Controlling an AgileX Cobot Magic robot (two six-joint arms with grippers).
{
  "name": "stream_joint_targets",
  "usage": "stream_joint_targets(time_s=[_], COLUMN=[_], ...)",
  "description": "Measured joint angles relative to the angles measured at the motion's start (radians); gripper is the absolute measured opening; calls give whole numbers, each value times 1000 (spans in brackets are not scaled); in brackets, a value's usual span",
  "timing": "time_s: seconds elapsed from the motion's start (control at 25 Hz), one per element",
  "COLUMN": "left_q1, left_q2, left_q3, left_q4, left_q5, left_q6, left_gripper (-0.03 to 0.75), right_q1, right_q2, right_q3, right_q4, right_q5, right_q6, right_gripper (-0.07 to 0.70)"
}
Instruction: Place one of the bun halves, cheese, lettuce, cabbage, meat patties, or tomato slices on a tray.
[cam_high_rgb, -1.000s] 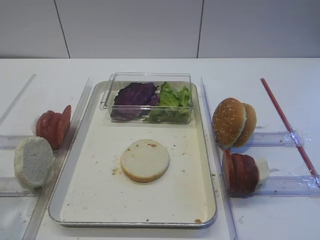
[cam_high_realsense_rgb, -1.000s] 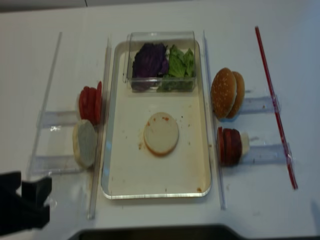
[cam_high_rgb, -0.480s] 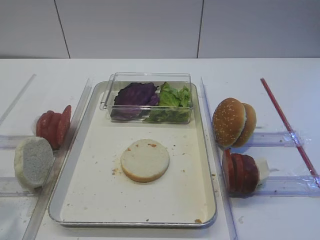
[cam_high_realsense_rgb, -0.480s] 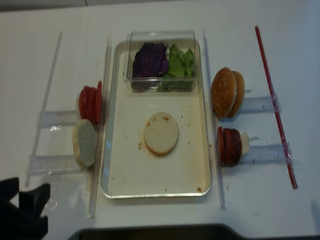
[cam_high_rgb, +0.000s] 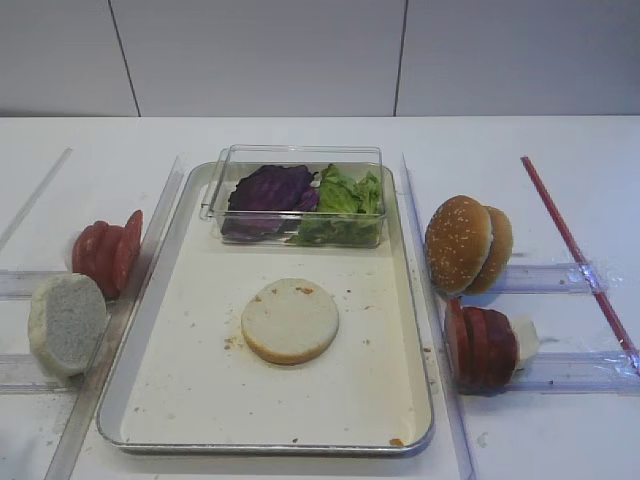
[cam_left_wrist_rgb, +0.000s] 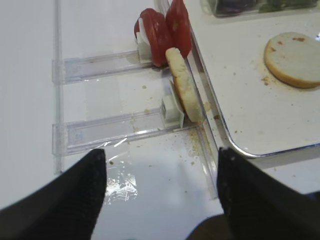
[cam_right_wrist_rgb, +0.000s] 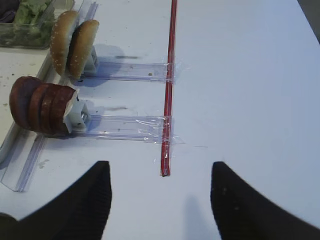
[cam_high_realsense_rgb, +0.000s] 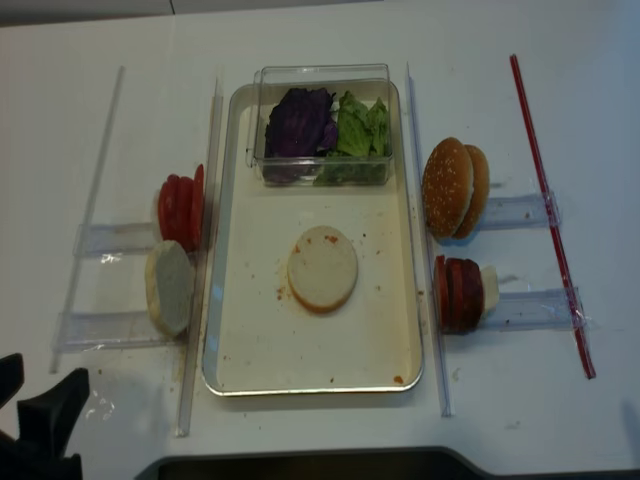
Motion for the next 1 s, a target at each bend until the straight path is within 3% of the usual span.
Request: stream_joint_targets(time_s=[0.68,1.0], left_q1=[0,0], left_q2=[-248,-259], left_q3=[0,0], left_q4=[5,8], left_q5=[5,5], left_q6=[3,3], left_gripper=[437,437], right_q1=[0,0], right_q2=[0,0], right_q3=[0,0], right_q4=[0,0], right_q5=[0,0], right_q6=[0,0], right_gripper=[454,454])
